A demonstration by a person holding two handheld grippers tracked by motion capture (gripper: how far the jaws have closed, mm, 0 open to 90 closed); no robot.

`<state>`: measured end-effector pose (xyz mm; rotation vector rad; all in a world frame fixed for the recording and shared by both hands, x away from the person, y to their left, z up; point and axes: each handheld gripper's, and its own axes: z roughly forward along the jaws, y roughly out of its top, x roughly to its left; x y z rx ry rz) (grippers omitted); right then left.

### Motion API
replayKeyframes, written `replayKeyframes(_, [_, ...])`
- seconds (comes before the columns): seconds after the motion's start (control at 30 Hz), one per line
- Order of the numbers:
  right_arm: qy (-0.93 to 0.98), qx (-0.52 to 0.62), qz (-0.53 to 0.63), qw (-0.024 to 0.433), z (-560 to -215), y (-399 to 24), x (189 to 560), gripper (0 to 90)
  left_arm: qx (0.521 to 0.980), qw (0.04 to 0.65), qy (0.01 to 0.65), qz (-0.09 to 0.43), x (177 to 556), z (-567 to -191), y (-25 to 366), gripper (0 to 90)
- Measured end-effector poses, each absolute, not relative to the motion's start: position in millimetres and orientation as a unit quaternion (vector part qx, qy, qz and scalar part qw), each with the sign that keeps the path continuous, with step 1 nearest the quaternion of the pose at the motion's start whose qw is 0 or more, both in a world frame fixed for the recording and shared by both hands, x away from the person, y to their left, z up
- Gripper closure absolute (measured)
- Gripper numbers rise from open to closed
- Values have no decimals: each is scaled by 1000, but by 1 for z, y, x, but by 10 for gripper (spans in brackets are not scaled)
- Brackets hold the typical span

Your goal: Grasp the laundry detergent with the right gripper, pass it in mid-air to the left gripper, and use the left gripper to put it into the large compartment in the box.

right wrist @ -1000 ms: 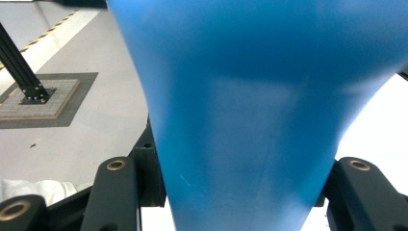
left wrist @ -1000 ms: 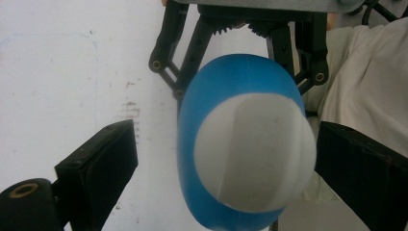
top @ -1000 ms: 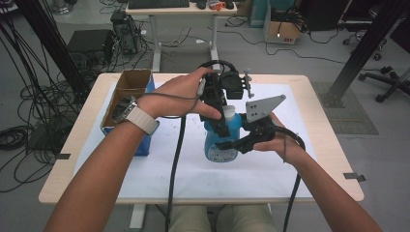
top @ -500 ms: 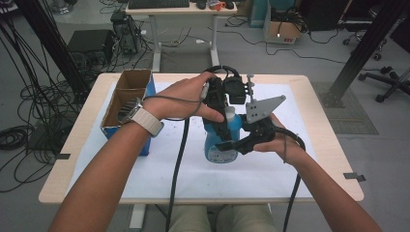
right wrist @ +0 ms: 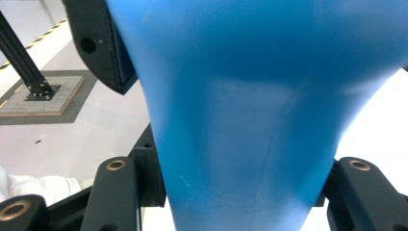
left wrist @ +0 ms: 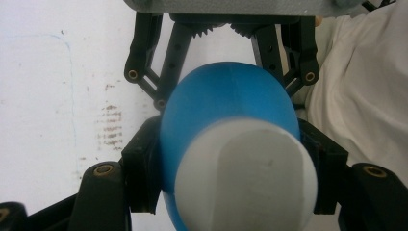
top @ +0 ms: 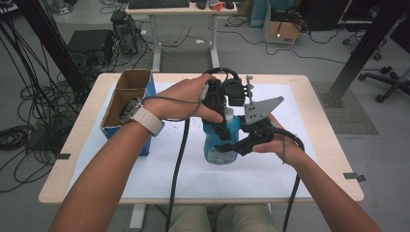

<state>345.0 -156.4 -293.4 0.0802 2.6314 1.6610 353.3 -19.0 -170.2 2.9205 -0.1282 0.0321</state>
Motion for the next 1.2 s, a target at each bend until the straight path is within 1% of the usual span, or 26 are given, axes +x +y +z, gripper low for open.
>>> replayKeyframes(0.57, [847, 27, 531, 18, -294, -159, 346, 434, 993, 106, -47, 11, 355, -171, -21, 375])
replayKeyframes(1.2, [848, 27, 529, 20, -293, -159, 345, 434, 993, 108, -37, 12, 353, -171, -21, 375])
